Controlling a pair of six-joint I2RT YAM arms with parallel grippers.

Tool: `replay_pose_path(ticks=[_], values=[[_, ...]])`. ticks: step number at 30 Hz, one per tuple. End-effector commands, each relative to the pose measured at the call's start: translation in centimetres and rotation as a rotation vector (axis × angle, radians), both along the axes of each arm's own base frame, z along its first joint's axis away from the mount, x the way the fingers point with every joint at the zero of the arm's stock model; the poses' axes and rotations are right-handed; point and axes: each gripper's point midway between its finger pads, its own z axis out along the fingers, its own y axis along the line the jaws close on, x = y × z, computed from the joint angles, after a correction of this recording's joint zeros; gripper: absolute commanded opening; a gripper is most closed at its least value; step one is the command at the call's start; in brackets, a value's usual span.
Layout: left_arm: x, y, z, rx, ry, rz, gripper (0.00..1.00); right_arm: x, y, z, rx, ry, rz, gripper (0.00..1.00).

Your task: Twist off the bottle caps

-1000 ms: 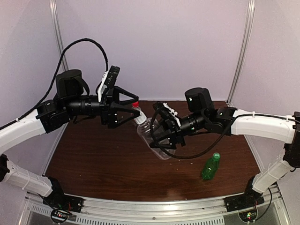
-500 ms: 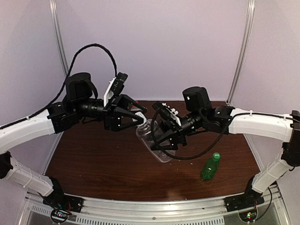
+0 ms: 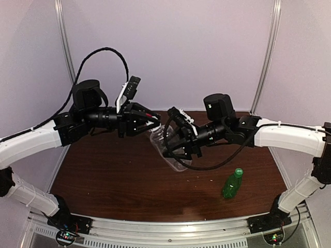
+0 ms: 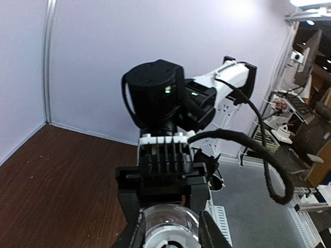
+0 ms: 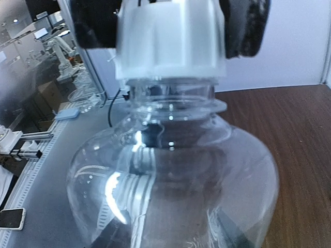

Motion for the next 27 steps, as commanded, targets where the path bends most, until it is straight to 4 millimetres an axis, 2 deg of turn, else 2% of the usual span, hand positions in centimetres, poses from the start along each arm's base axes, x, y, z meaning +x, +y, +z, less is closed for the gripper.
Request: replay_pose_path(ticks=[1,4,9,12,16,21,25,27], values=[[5.0,-0.2,-0.2,0.013,0.124,0.314,0.18,5.5,-0.3,1.3,-0.029,-0.105,-0.311,0.5],[8.0,0.3,-1.3,0.064,0.223,0.526,0.19,7.6,-0.8,0.9,-0.036,-0.144,-0.431,0.5],[10.1,0.7,-2.0,0.048,0.327,0.655,0.19,9.9,-1.5,0.1,-0.057,-0.182,-0.563,0.5],[10.7,0.5,-2.5,0.051,0.352,0.681,0.23,10.2,-1.5,-0.1,-0.059,-0.189,-0.577,0.51],[10.6,-0.1,-2.6,0.047,0.337,0.651,0.32,9.9,-1.4,-0.2,-0.062,-0.183,-0.556,0.51],[9.0,-0.6,-0.7,0.017,0.203,0.54,0.55,8.8,-1.2,-0.2,-0.058,-0.171,-0.497,0.51],[7.7,0.0,0.4,0.034,0.098,0.496,0.72,7.5,-1.0,0.0,-0.044,-0.155,-0.432,0.52],[6.8,0.6,0.3,0.06,0.058,0.468,0.77,6.8,-0.9,0.2,-0.033,-0.148,-0.393,0.53]])
